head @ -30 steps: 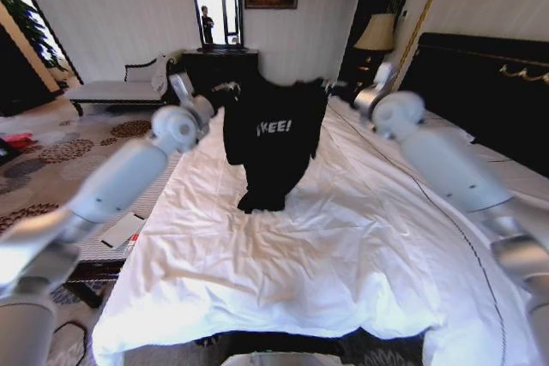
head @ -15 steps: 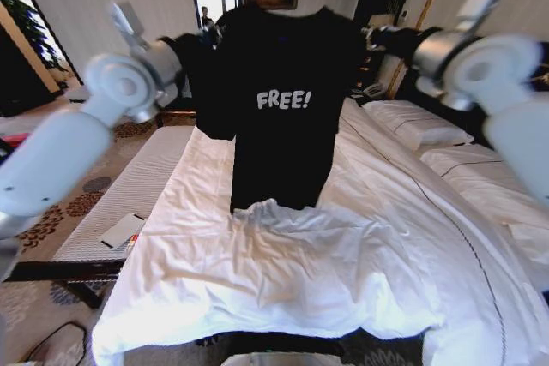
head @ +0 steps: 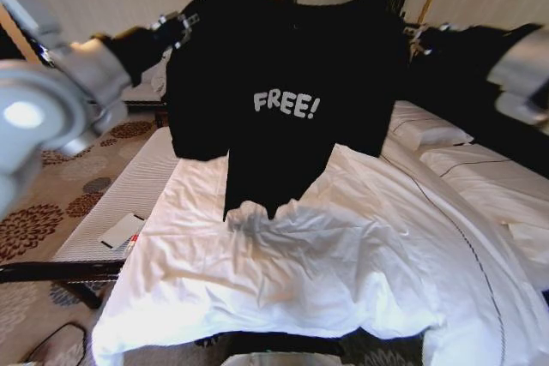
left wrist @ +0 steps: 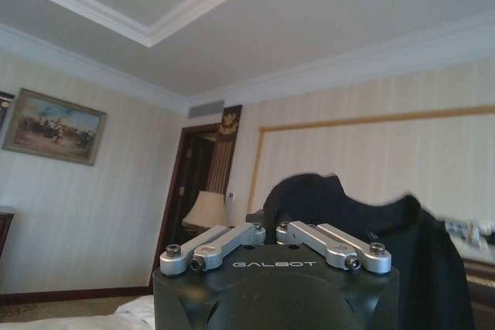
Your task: Fold the clothes on the bed.
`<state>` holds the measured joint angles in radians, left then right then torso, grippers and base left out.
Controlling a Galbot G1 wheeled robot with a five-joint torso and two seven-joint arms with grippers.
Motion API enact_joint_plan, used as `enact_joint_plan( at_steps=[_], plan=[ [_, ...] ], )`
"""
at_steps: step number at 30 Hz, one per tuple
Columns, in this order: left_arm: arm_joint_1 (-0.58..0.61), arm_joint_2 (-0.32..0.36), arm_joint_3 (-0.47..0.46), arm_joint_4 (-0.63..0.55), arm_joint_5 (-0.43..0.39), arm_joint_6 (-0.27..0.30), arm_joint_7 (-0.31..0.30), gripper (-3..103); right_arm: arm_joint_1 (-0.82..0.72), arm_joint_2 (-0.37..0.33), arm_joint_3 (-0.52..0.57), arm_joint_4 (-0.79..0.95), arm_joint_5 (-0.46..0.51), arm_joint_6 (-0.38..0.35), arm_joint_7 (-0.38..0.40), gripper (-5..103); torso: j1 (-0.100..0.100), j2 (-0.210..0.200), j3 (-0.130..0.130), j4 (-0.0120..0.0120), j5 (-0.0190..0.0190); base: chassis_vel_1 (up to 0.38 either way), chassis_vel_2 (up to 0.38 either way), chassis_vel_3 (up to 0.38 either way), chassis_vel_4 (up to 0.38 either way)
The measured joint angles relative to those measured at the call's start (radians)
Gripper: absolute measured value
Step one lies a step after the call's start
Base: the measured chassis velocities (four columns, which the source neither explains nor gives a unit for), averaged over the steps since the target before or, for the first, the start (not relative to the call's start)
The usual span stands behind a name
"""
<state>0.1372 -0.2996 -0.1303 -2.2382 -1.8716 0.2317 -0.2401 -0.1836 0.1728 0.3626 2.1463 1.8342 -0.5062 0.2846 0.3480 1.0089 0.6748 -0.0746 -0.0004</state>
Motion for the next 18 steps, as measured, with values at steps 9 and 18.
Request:
enact_joint_plan(
  at_steps=[9, 18],
  plan=[
    [0.275, 0.132, -0.305, -0.129, -0.108, -0.013, -0.01, 0, -0.036, -0.068, 0.1, 0.124, 0.162, -0.045, 0.133, 0, 0.0, 0.0, 0.0, 0.0, 0.0008, 0.0, 0.0, 0.0, 0.0],
    [0.29, 0.212, -0.47, -0.145, -0.28, -0.003, -0.071, 0, 0.008, -0.093, 0.127, 0.188, 0.327, -0.101, 0.286, 0, 0.0, 0.0, 0.0, -0.0006, 0.0006, 0.0, 0.0, 0.0, 0.0]
  ],
)
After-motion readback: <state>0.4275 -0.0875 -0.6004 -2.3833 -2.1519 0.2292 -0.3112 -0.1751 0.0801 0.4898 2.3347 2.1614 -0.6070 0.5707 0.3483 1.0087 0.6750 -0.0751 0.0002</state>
